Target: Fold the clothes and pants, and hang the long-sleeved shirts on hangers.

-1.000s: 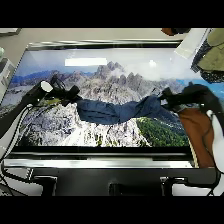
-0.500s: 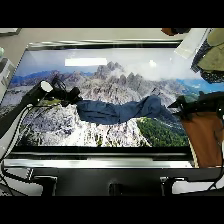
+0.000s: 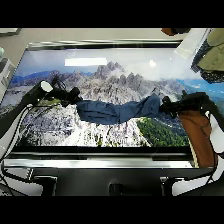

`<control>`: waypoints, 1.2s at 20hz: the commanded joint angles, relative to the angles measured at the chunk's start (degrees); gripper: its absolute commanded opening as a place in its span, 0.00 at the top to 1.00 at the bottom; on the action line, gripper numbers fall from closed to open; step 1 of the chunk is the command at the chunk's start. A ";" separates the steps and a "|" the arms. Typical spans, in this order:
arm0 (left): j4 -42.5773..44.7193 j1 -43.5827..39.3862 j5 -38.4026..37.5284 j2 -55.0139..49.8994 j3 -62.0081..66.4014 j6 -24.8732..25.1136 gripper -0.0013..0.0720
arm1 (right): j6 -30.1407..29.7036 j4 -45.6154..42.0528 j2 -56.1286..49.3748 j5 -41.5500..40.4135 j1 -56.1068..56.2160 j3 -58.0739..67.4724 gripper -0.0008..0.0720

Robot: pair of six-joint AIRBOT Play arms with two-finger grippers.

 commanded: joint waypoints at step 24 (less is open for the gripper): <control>0.81 17.44 -1.49 61.55 0.04 5.33 0.96 | 9.57 -26.56 77.94 7.89 0.90 3.04 0.94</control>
